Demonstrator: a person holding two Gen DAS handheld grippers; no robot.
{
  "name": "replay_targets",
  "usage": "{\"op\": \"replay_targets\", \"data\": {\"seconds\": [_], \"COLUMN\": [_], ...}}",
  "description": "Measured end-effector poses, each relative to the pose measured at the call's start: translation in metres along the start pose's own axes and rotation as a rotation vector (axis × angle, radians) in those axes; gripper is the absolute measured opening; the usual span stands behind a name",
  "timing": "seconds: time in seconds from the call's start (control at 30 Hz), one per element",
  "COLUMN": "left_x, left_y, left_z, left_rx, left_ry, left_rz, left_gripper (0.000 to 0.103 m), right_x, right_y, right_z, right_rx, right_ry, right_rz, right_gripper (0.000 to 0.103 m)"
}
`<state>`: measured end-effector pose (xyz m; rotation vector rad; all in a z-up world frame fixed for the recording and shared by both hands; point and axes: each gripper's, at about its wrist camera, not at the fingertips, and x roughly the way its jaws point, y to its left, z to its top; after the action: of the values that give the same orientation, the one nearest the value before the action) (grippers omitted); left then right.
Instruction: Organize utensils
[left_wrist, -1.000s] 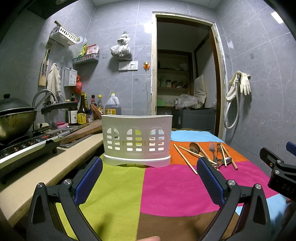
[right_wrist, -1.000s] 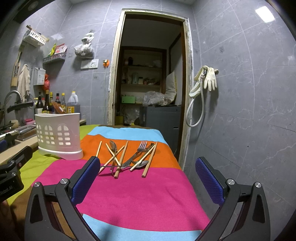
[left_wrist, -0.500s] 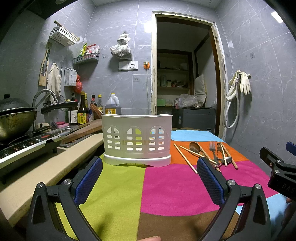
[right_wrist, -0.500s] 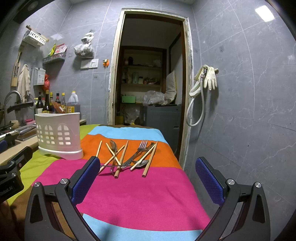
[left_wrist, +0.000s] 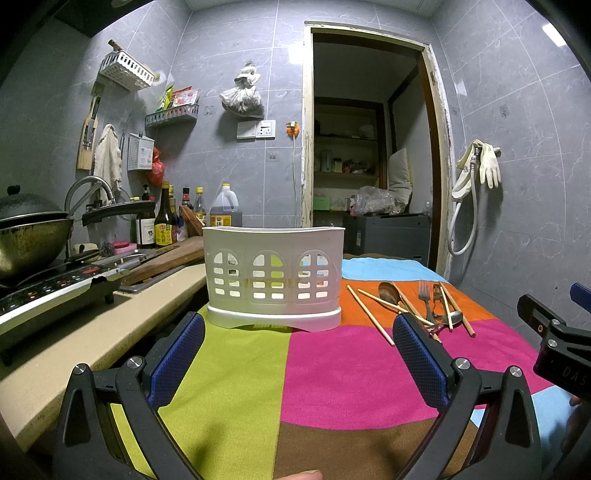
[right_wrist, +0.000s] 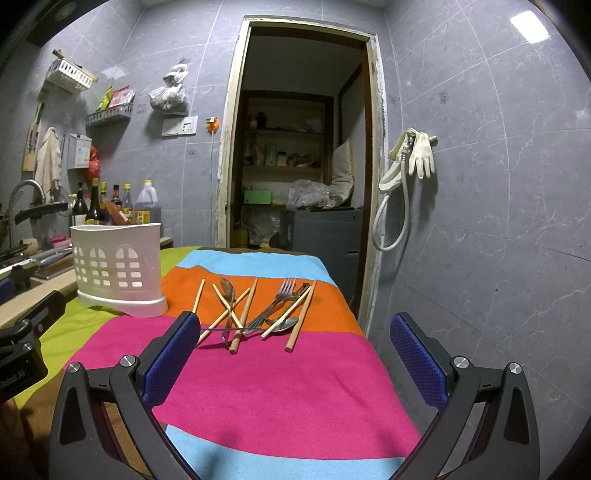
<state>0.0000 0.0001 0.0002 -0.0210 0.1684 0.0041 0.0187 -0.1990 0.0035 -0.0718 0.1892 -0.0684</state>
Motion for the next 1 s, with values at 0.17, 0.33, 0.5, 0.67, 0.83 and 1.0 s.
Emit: {"op": "replay_targets", "data": {"seconds": [0.17, 0.33, 0.5, 0.67, 0.83, 1.0], "left_x": [0.000, 0.000, 0.000, -0.002, -0.002, -0.001], "left_y": [0.000, 0.000, 0.000, 0.003, 0.003, -0.001], "left_z": [0.000, 0.000, 0.000, -0.002, -0.002, -0.002], "left_rx": [-0.001, -0.001, 0.001, 0.001, 0.003, 0.018], "left_ry": [0.001, 0.001, 0.002, 0.002, 0.003, -0.012], "left_rz": [-0.001, 0.000, -0.002, -0.002, -0.002, 0.009], "left_gripper": [0.100, 0.100, 0.100, 0.100, 0.100, 0.100], "right_x": [0.000, 0.000, -0.001, -0.001, -0.001, 0.002], "right_y": [0.000, 0.003, 0.002, 0.003, 0.003, 0.001], "right_z": [0.001, -0.007, -0.008, -0.008, -0.009, -0.010], "right_rx": [-0.001, 0.000, 0.000, -0.001, -0.002, -0.004], "right_ry": [0.000, 0.004, 0.005, 0.005, 0.007, 0.017], "right_rz": [0.000, 0.005, 0.004, 0.005, 0.004, 0.004], "right_gripper": [0.103, 0.103, 0.103, 0.103, 0.103, 0.103]}}
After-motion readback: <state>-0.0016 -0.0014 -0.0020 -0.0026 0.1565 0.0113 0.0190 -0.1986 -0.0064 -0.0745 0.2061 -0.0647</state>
